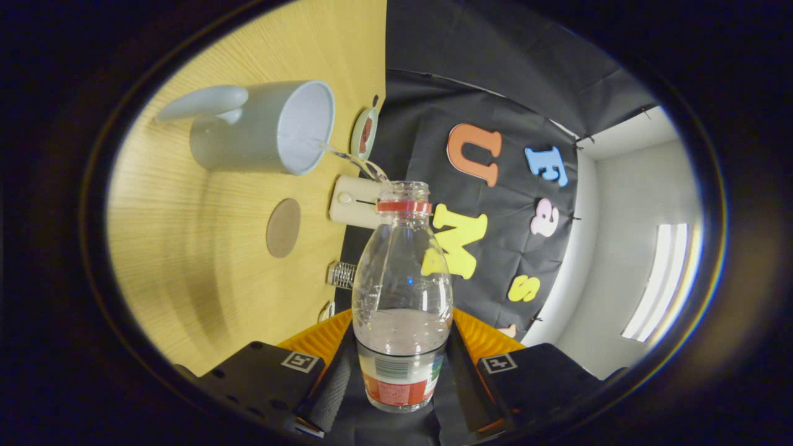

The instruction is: Take the bottle from table, then pour the juice into the cup, finally place the bottle on the coaster

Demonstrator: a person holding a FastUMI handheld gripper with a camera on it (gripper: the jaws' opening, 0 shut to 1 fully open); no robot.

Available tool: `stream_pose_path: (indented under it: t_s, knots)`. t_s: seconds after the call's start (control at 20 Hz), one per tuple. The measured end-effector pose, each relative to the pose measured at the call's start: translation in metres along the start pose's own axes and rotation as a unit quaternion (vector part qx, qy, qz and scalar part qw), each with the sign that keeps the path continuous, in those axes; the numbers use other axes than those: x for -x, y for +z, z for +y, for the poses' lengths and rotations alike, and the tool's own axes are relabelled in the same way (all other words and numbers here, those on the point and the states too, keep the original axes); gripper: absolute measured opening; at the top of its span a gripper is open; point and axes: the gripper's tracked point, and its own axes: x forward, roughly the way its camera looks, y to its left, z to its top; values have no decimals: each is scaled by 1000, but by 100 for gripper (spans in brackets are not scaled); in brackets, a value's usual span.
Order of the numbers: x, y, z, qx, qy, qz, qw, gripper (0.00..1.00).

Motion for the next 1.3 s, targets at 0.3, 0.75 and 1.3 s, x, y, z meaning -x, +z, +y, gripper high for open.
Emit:
stream_pose_path:
  t_s: [0.3,0.75,1.3]
  knots:
    - [2,2,-4,2,-4,0,1000,80]
    - [2,6,-6,15,-8,0,1000,80]
    - [5,13,-9,50,-18,-3,999,80]
